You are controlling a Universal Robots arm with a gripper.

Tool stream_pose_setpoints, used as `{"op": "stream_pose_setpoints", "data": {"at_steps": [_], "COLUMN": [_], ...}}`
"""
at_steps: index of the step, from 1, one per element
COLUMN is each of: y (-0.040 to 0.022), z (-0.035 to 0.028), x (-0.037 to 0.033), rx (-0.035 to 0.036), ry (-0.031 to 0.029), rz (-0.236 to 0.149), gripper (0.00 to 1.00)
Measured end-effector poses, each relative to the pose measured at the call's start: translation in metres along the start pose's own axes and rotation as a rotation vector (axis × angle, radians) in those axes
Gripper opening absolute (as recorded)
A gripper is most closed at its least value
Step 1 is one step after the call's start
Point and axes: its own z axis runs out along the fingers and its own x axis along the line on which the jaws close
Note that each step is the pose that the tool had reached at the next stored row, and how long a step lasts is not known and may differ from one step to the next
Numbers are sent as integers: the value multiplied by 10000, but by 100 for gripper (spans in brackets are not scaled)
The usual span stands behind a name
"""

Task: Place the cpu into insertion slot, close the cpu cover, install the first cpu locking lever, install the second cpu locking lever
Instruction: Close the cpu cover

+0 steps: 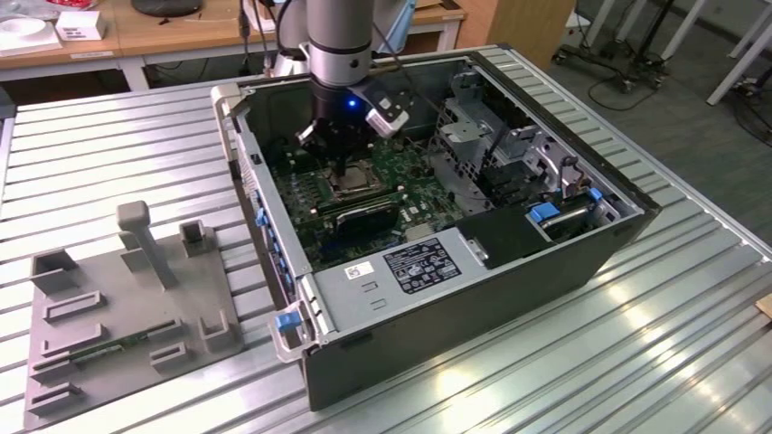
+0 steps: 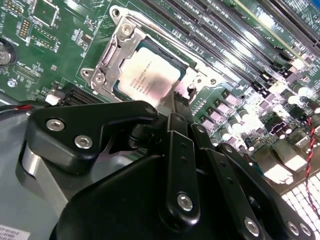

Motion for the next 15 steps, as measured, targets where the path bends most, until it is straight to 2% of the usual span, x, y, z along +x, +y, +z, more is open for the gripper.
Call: {"op": "stream_pose_setpoints", "data": {"at_steps": [3, 8, 15], "y": [1, 1, -2], "z": [30, 33, 111], "x": [20, 23, 26], "rx": [0, 0, -1], "ry": [0, 1, 0], "rz": [0, 0, 0], "gripper": [11, 11, 11]}}
